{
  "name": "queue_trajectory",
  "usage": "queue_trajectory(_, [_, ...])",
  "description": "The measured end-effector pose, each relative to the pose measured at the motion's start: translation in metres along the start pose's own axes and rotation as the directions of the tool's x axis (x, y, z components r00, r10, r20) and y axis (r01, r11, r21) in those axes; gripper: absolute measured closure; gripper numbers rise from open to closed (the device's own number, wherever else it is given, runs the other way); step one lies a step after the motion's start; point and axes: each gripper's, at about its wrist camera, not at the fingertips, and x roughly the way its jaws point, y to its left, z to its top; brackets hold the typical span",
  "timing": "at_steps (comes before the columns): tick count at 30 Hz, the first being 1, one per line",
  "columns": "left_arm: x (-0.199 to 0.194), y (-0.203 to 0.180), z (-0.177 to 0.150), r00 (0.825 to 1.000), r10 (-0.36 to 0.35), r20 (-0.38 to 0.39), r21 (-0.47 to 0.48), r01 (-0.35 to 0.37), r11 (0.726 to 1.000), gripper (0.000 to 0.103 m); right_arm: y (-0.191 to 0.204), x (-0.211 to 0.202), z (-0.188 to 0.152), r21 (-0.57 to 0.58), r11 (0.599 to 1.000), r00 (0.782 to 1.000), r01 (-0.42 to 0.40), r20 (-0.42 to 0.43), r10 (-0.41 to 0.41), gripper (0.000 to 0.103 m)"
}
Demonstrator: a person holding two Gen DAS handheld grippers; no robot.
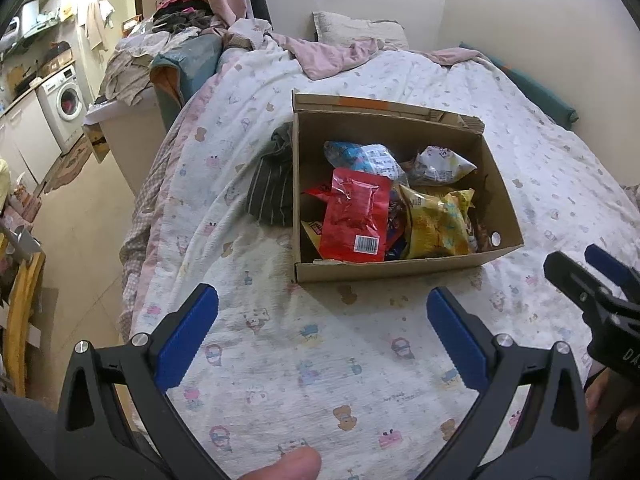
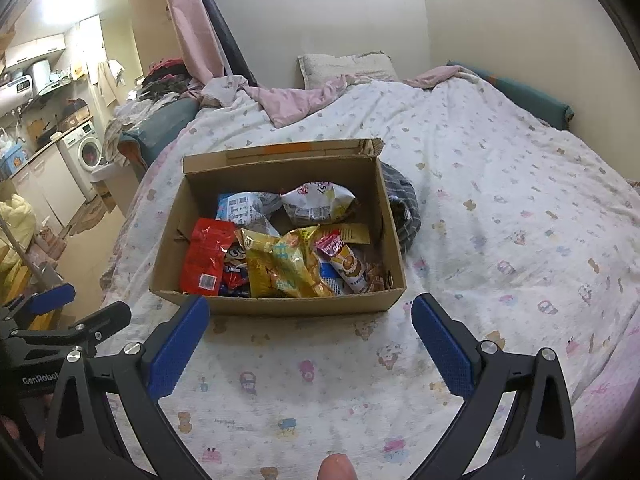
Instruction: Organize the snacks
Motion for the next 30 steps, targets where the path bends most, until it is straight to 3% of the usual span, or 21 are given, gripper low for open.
queue_trajectory(30, [0.0021,0.0066,-0.0014,1.000,0.013,-0.008,-0.010,-0.013,1.000,0.000,-0.0011,0.0001,-0.0010,0.011,1.000,1.000,-0.018,-0.013,0.018,0.000])
